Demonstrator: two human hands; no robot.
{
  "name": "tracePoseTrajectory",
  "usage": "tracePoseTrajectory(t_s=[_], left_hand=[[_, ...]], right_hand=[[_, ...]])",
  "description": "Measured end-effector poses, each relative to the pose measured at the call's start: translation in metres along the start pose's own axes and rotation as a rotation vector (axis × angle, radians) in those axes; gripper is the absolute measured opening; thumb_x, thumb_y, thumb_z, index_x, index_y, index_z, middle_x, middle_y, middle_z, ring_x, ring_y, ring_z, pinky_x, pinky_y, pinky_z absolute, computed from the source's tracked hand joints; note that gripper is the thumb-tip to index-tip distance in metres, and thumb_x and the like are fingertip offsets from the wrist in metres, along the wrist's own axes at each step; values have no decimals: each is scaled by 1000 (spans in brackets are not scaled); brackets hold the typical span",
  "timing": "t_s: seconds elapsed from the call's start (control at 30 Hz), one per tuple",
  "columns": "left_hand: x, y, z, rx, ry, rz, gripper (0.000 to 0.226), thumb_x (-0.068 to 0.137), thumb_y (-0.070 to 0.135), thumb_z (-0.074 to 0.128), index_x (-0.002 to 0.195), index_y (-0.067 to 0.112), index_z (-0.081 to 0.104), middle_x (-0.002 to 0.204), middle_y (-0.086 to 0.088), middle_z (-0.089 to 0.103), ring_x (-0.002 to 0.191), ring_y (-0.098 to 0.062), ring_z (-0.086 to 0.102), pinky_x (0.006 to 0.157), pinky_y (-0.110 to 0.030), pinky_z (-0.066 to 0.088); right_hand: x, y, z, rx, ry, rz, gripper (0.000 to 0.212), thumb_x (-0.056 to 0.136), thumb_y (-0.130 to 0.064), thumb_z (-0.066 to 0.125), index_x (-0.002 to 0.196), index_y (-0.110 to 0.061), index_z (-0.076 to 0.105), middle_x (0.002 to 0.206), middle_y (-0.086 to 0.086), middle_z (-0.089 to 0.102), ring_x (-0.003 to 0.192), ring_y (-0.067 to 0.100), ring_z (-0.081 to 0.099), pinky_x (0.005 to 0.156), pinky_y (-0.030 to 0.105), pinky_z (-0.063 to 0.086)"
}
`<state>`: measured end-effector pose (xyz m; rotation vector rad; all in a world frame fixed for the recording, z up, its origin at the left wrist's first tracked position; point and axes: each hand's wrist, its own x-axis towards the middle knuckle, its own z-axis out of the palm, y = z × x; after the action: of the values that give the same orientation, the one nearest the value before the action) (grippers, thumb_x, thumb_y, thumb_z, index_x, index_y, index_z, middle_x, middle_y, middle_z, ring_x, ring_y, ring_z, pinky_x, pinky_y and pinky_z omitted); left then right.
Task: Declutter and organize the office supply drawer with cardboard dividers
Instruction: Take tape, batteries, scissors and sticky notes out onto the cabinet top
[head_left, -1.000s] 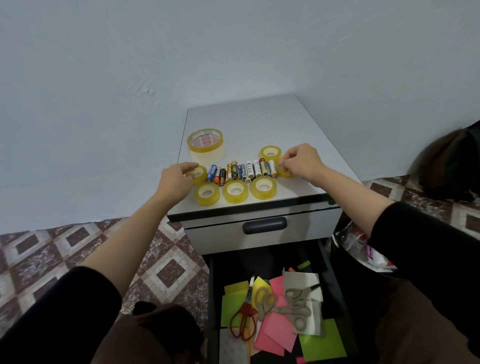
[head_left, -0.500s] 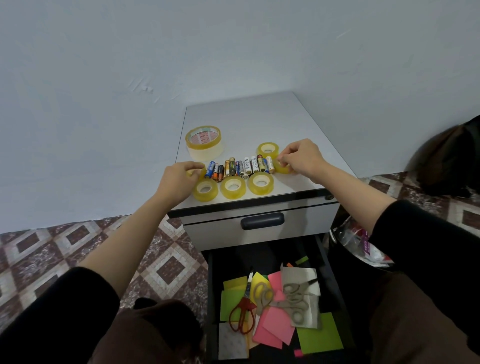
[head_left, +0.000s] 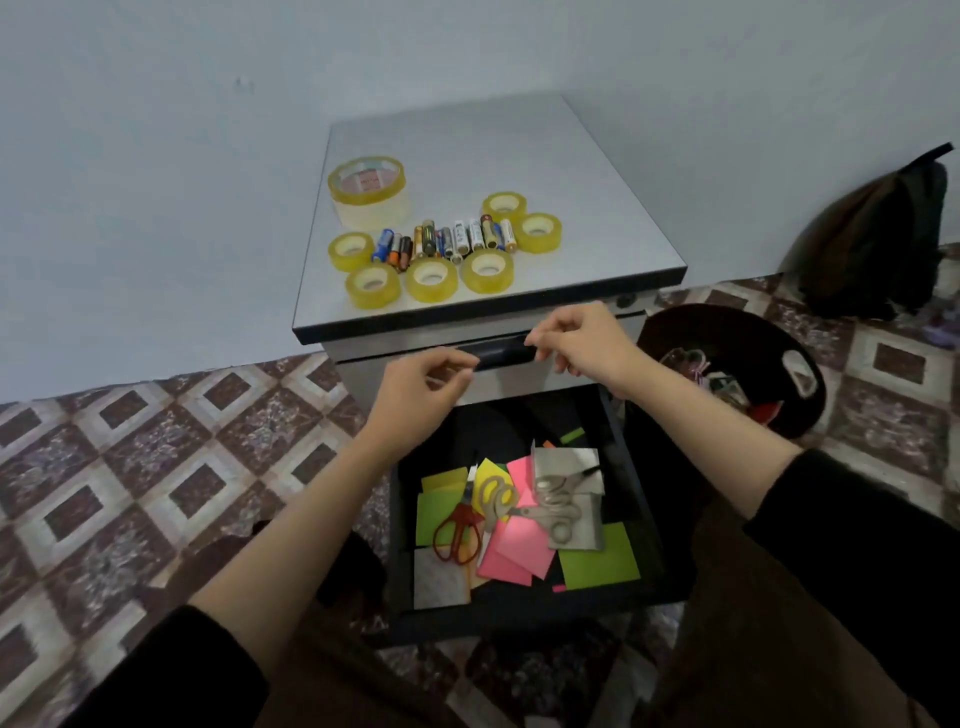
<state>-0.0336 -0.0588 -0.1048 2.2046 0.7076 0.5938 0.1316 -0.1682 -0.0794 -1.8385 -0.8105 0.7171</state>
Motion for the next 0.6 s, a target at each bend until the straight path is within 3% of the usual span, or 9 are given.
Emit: tracePoseTrajectory(t_s=[0.27, 0.4, 0.5, 0.6], left_hand=[[-59, -61, 48, 50, -241, -309, 15, 87, 16, 63, 100, 11, 70, 95, -1, 69, 78, -5, 59, 63, -1, 42], [-75, -92, 54, 105, -295, -460, 18, 86, 20, 64, 100, 10, 70, 97, 0, 67, 93, -14, 62, 76, -16, 44], [-77, -108, 59, 147, -354, -542, 26, 87, 23, 64, 108, 8, 67, 107, -4, 66, 100, -15, 59, 81, -20, 42], [-74, -118, 69, 205, -406, -625, 41, 88, 25, 63, 123, 4, 58, 120, -10, 61, 111, -21, 56, 89, -25, 42]], right_hand=[[-14, 91, 27, -88, -95, 210, 24, 86, -3, 59, 66, -15, 63, 61, 4, 59, 32, 0, 45, 35, 13, 34], [-12, 122, 39, -202, -128, 253, 24, 84, -2, 60, 65, -17, 64, 62, -3, 60, 37, -5, 50, 38, 6, 36], [-7, 145, 48, -357, -152, 278, 17, 83, -4, 59, 74, -11, 71, 74, 0, 65, 58, 0, 58, 43, 5, 38], [-2, 167, 56, -568, -203, 302, 17, 80, -9, 59, 88, -10, 74, 96, 5, 69, 90, 18, 62, 70, 23, 50]])
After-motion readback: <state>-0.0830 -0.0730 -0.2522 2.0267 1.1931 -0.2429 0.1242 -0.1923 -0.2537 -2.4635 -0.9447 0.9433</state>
